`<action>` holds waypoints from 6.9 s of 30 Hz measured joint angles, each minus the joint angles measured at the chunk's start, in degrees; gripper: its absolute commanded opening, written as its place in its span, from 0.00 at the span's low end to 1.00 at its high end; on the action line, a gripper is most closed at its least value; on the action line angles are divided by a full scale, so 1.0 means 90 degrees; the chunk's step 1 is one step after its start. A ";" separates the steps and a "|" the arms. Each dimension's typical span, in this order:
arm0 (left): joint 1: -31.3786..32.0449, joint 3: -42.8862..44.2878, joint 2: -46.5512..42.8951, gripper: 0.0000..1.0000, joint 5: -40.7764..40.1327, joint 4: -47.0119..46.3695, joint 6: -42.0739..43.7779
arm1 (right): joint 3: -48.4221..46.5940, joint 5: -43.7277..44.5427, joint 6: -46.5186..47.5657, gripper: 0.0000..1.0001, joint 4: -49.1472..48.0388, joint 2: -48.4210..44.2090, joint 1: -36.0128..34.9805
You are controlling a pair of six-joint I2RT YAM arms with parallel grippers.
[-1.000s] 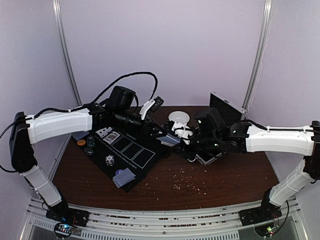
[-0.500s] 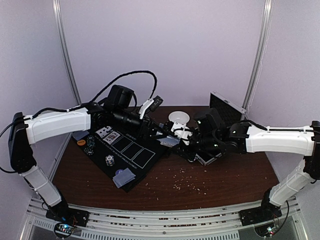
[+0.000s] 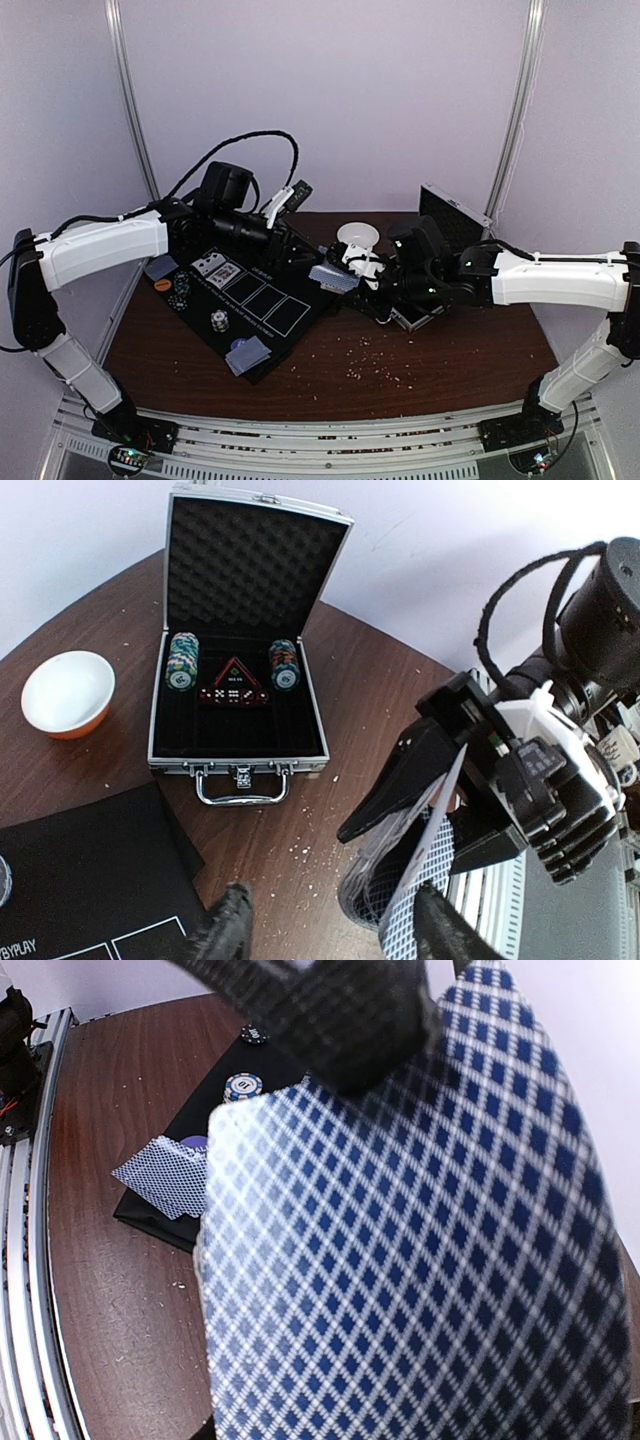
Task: Distribute texas hold em gaming equipment
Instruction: Pick up the poker card from the face-down deck piles, then flop the poker card into the community card area, then adjust the poker card in the community card area.
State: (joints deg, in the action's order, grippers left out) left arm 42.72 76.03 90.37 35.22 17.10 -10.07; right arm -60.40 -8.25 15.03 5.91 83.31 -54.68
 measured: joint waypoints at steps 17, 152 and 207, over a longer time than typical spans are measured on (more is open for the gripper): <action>-0.0063 -0.0187 -0.0007 0.09 0.0741 0.0002 0.0044 | 0.0000 -0.0002 -0.0002 0.39 0.0000 0.0000 0.0000; -0.2096 -0.0712 0.0267 0.68 -0.4131 -0.0058 0.5996 | 0.0175 0.0061 0.0129 0.39 0.0143 -0.0272 0.0075; -0.2208 -0.0440 0.2654 0.69 -0.3393 0.0046 0.0044 | 0.0216 0.0092 0.0134 0.39 0.0143 -0.0270 0.0078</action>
State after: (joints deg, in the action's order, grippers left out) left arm 22.85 72.07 114.26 4.69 17.52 -9.67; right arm -58.46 -7.42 16.23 7.20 80.88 -53.98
